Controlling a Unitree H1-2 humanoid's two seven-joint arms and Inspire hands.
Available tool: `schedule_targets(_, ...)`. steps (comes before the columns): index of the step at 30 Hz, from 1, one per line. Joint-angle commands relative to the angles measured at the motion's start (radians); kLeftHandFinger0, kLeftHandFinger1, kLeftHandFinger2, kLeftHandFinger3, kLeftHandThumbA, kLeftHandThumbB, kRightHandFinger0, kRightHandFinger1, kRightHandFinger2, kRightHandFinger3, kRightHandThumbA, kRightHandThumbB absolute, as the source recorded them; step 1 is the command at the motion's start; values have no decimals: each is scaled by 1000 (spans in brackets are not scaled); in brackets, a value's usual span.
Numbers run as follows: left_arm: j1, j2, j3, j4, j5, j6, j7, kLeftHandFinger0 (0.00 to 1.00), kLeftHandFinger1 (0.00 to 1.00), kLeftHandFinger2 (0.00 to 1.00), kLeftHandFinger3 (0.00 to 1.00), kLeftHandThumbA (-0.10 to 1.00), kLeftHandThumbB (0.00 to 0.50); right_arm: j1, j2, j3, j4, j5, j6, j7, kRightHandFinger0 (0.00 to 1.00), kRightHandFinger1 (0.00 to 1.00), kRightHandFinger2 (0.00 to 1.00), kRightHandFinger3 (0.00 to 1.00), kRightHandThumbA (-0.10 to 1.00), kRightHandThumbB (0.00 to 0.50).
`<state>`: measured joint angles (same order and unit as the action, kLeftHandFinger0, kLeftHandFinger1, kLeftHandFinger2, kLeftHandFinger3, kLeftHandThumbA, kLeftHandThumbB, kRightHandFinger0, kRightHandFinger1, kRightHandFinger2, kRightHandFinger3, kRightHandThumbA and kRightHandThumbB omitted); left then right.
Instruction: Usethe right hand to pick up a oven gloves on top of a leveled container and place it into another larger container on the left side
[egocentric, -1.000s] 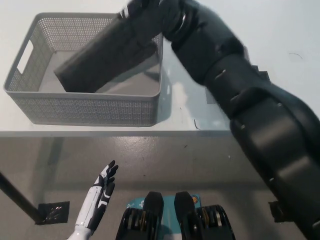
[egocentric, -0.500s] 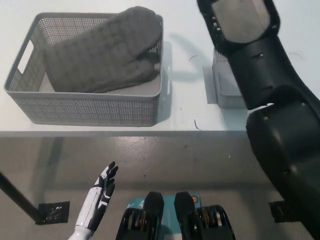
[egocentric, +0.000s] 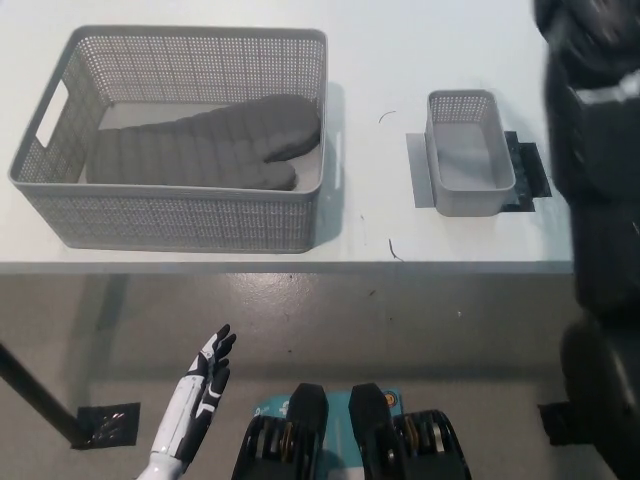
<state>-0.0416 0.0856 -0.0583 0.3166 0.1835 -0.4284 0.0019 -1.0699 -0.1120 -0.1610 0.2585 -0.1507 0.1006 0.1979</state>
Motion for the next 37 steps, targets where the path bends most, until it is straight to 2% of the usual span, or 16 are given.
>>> schedule_targets(1,-28,13,-6,-8,12,-40,8,1000,1000,1000,1000,1000,129,419,-182,-180,-892,336,-7,57,1000,1000,1000,1000,1000,366)
schedule_targets(4,-33,12,-7,-5,11,-41,8,1000,1000,1000,1000,1000,135,581,-173,-160,-938,371,-75,58,1000,1000,1000,1000,1000,340)
schedule_targets(7,-36,9,-10,-2,17,-41,9,1000,1000,1000,1000,1000,130,732,-144,-115,-977,385,-125,57,1000,1000,1000,1000,1000,379)
schedule_targets(8,-34,9,-10,-7,18,-37,8,1000,1000,1000,1000,1000,132,787,-115,-83,-1006,352,-116,44,1000,1000,1000,1000,1000,424)
schedule_targets(11,-25,8,-10,-12,23,-40,12,1000,1000,1000,1000,1000,129,883,-75,-13,-968,326,-212,56,1000,1000,1000,1000,1000,380)
schedule_targets(13,-20,7,-13,-14,21,-41,11,1000,1000,1000,1000,1000,128,952,-56,38,-946,332,-215,75,1000,1000,1000,1000,1000,336)
schedule_targets(14,-20,8,-17,-10,19,-42,15,1000,1000,1000,1000,1000,133,990,-44,67,-924,318,-217,84,1000,1000,1000,1000,1000,342)
schedule_targets(16,-24,8,-16,-10,12,-42,11,1000,1000,1000,1000,1000,134,1029,-31,101,-860,264,-269,87,1000,1000,1000,1000,1000,295)
schedule_targets(18,-25,9,-13,-10,3,-42,7,1000,1000,1000,1000,1000,135,1062,-22,125,-793,229,-286,84,1000,1000,1000,1000,1000,305)
schedule_targets(20,-25,10,-13,-10,9,-42,10,1000,1000,1000,1000,1000,144,1083,-16,145,-695,202,-288,76,1000,1000,1000,1000,1000,363)
schedule_targets(24,-25,8,-10,-12,5,-42,7,1000,1000,1000,1000,1000,154,1085,-21,171,-548,175,-300,67,1000,1000,1000,1000,1000,296)
schedule_targets(26,-25,6,-8,-14,-13,-42,1,1000,1000,1000,1000,1000,160,1070,-24,177,-460,165,-284,55,1000,1000,1000,1000,1000,233)
schedule_targets(32,-32,14,-1,-21,4,-37,9,1000,1000,1000,1000,1000,151,999,-33,176,-244,155,-277,30,1000,1000,1000,1000,1000,237)
schedule_targets(34,-31,11,-4,-18,6,-41,12,1000,1000,1000,1000,1000,166,989,-39,172,-204,168,-252,40,1000,1000,1000,1000,1000,205)
schedule_targets(36,-33,12,-2,-19,-4,-42,10,1000,1000,1000,1000,1000,179,972,-38,172,-181,177,-238,45,1000,1000,1000,1000,1000,142)
schedule_targets(37,-33,12,-2,-19,-4,-42,10,1000,1000,1000,1000,1000,179,972,-38,172,-181,177,-238,45,1000,1000,1000,1000,1000,142)
